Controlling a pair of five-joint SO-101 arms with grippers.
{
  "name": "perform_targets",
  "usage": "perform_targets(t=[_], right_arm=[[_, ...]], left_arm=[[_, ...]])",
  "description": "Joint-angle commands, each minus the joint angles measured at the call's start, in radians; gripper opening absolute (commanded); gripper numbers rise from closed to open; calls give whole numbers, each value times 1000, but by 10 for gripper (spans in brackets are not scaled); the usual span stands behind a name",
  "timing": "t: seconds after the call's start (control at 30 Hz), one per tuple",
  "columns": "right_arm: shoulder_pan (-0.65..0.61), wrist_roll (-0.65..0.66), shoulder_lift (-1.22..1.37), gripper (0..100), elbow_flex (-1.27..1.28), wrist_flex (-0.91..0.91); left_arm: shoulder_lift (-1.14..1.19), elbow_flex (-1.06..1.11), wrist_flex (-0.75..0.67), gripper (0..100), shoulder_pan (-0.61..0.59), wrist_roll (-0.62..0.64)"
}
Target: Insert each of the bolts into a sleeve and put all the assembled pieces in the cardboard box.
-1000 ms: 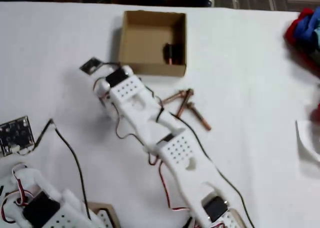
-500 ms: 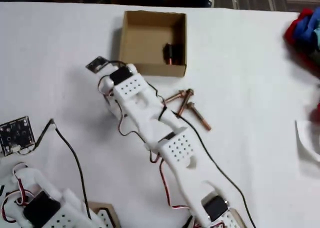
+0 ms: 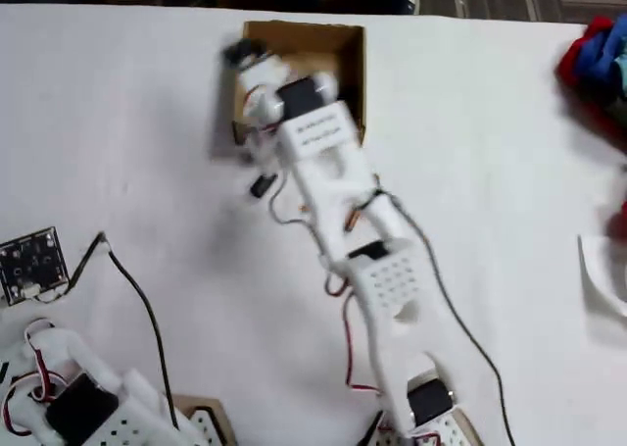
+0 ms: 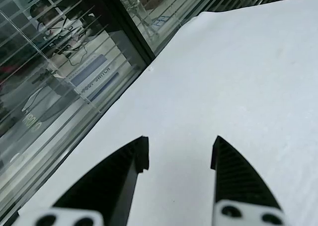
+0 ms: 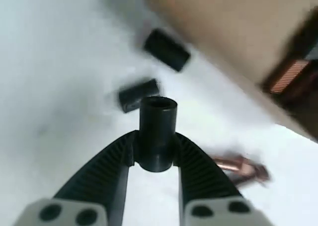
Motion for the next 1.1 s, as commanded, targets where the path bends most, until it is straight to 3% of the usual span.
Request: perform_targets(t=[0.0, 0.13, 0.27, 0.43, 0.6, 0.83, 1.07], right_arm=[[61, -2, -268, 20, 101, 22], [122, -28, -555, 20, 379, 19], [176, -32, -849, 21, 744, -82], [308, -31, -1259, 20, 1435, -423], [458, -18, -1604, 19, 1958, -682], [596, 75, -1847, 19, 2237, -760], [615, 69, -1902, 19, 2374, -883]], left_arm=[[-26, -8, -20, 222, 18, -9], [-26, -4, 2, 222, 77, -8], [-26, -1, 97, 222, 258, -2], [-26, 81, 118, 222, 560, -2], [-25, 142, 89, 222, 720, 0], [28, 114, 98, 222, 839, 38], [462, -189, 94, 222, 850, 41]])
